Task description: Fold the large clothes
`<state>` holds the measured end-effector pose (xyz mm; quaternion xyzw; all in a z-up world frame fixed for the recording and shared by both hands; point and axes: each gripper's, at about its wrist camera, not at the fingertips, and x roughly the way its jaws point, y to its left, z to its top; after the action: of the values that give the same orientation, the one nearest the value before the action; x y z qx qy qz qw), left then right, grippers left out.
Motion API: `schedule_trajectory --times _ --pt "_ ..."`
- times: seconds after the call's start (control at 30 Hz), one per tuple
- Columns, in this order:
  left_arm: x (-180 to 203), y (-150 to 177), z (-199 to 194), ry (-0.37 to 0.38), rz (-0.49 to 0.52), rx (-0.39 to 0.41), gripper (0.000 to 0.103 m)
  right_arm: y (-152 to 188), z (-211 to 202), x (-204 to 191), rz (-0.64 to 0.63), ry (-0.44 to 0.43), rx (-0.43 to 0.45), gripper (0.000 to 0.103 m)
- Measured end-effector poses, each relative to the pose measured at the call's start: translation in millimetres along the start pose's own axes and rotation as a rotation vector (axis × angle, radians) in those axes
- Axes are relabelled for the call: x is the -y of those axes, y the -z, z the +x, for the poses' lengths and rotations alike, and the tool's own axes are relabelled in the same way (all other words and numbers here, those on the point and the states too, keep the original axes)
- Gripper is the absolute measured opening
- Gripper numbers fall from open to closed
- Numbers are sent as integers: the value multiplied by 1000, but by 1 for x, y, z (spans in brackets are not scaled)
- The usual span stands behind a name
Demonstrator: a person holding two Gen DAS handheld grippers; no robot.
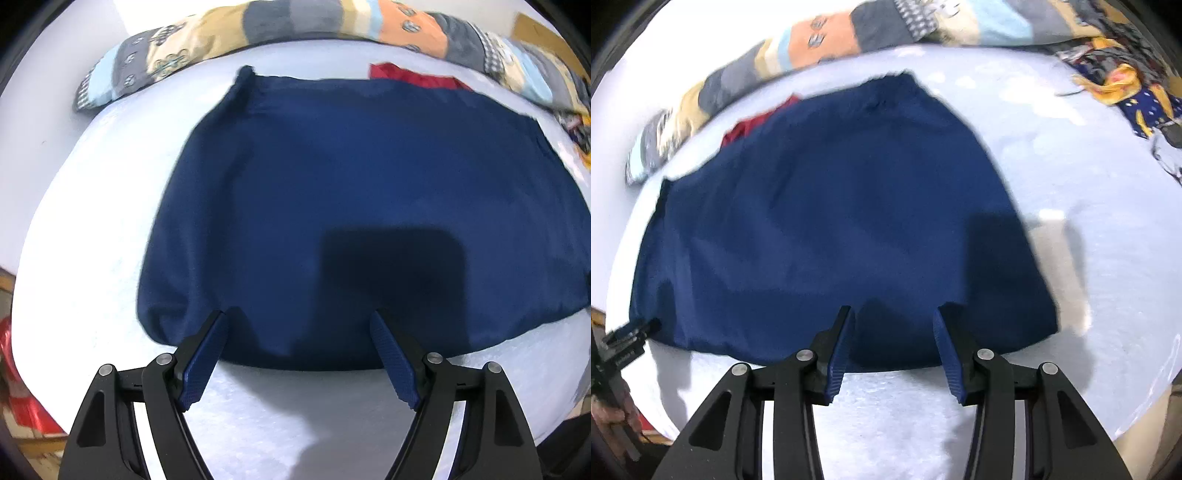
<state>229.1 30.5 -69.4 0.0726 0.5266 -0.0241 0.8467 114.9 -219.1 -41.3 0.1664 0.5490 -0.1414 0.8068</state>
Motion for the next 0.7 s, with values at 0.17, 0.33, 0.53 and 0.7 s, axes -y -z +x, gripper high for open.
schedule_trajectory --times 0.17,0.33,0.53,0.7 --pt "-19 5 -4 -32 -34 13 79 -2 -7 26 73 44 22 46" --pt "-38 4 4 -15 -92 -15 80 -1 7 45 134 54 -47 46" --pt "-52 1 11 30 -133 -43 79 2 17 53 178 61 -89 45" --pt "-88 6 -4 103 -253 6 71 -1 0 67 229 72 -21 46"
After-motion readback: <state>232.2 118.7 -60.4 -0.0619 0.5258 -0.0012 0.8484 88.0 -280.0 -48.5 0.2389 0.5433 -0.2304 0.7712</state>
